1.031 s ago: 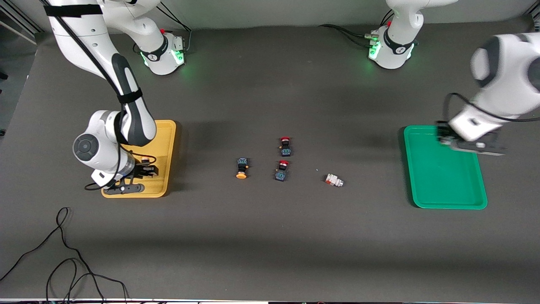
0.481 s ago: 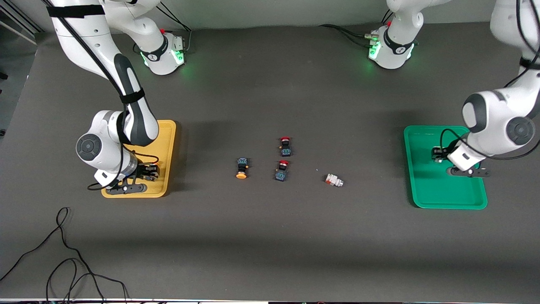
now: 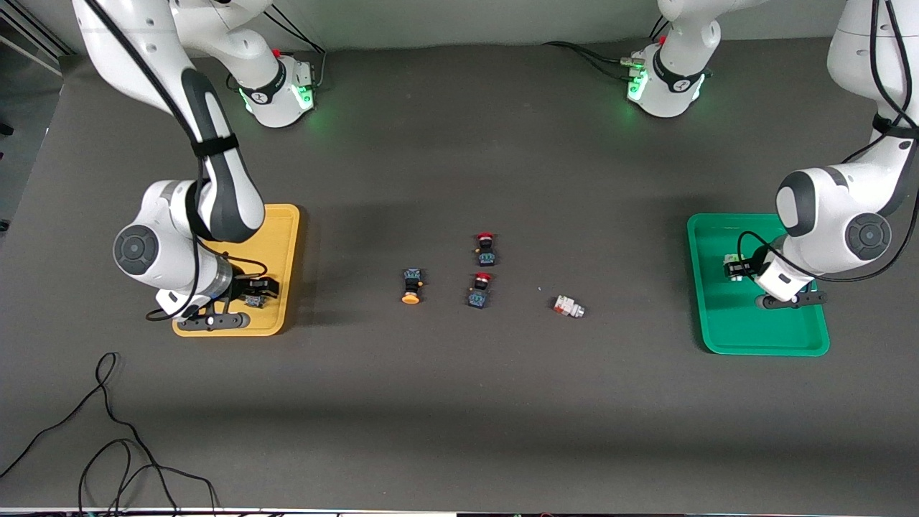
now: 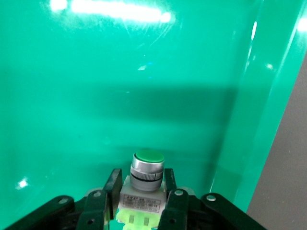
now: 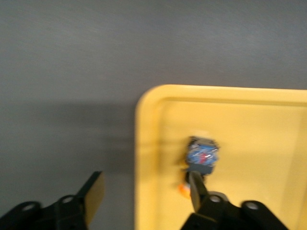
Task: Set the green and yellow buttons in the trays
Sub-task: 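Release the switches in the trays and reach both grippers for more switches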
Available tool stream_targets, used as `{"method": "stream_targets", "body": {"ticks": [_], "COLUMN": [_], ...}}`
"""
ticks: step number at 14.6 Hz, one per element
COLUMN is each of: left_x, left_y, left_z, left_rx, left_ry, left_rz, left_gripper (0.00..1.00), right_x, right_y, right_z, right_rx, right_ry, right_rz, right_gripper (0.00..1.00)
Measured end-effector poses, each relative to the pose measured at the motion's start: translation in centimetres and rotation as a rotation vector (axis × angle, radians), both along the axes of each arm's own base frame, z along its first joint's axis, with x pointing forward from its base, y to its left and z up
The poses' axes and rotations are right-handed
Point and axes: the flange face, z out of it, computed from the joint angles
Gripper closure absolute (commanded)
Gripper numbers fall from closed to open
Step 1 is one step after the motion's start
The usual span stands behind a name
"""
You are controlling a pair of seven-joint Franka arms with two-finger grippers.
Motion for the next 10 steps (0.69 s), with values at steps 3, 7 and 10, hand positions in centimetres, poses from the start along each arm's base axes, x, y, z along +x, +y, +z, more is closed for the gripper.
{"method": "stream_targets", "body": {"ticks": [3, 7, 10], "left_x": [0.1, 2.7, 5.9], "left_y": [-0.4, -0.5, -1.3], "left_z": [0.0, 3.2, 8.9], "left_rx": [0.006, 0.007, 0.004], "left_ry": [0.002, 0.020, 0.058], "left_rz": [0.045, 0.052, 0.035], "left_gripper": [0.17, 0.01, 0.01], "right_x": [0.6, -0.3, -1.0], "right_y": [6.5, 15.3, 19.6], "right_z": [4.0, 3.7, -0.1], "right_rx": [0.009, 0.014, 0.002], "right_ry": [-0.009, -0.013, 0.015], "right_rz": [-0.047, -0.057, -0.030], "right_gripper": [0.00, 0.00, 0.00]}}
